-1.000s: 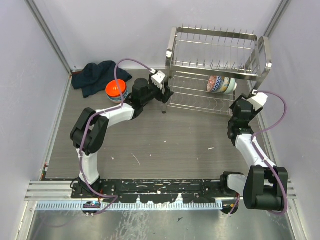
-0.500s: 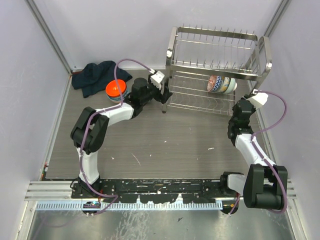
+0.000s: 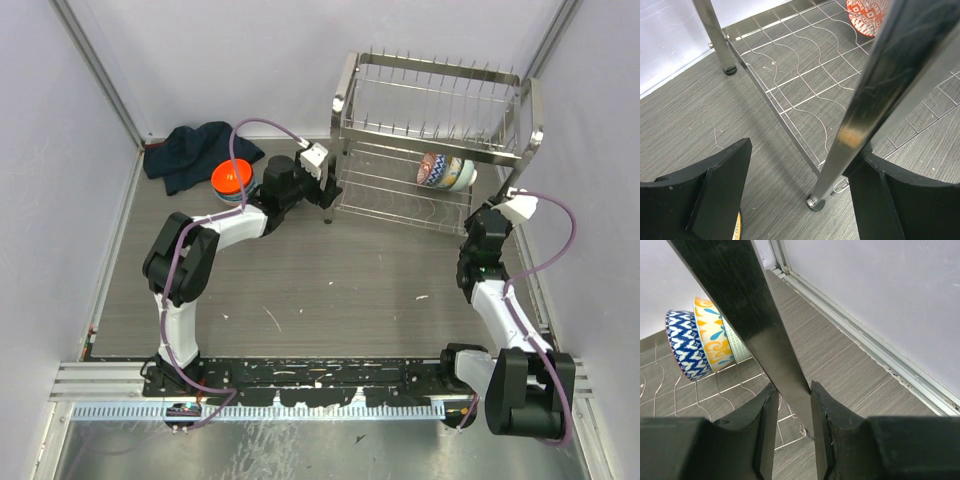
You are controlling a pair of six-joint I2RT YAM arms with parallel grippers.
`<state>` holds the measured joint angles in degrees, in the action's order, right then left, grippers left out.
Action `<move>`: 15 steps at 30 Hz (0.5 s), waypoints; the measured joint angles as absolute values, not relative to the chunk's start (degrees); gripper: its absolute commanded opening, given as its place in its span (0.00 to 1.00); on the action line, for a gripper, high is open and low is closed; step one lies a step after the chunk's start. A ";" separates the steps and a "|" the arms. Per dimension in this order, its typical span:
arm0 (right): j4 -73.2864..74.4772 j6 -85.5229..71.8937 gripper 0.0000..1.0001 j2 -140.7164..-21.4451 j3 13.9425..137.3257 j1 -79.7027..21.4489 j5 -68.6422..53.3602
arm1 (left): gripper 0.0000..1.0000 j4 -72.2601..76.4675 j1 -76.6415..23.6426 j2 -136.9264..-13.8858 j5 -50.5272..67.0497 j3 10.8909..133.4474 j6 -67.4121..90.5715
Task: Unload the bowls from the dish rack
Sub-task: Adjust the dish rack at the center of the board.
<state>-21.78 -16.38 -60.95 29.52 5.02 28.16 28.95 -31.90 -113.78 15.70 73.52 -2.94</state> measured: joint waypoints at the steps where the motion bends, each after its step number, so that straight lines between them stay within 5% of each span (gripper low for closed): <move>1: -21.28 -16.45 0.18 -60.14 29.17 4.99 27.92 | 0.82 28.88 -31.88 -113.78 15.70 73.52 -2.94; 11: -12.12 -16.60 0.18 -50.76 27.14 2.57 27.83 | 0.82 28.77 -31.70 -113.49 15.20 73.14 -2.68; 15: -7.88 -16.75 0.28 -46.76 26.55 0.91 28.01 | 0.83 28.38 -31.70 -111.92 13.72 71.18 -2.33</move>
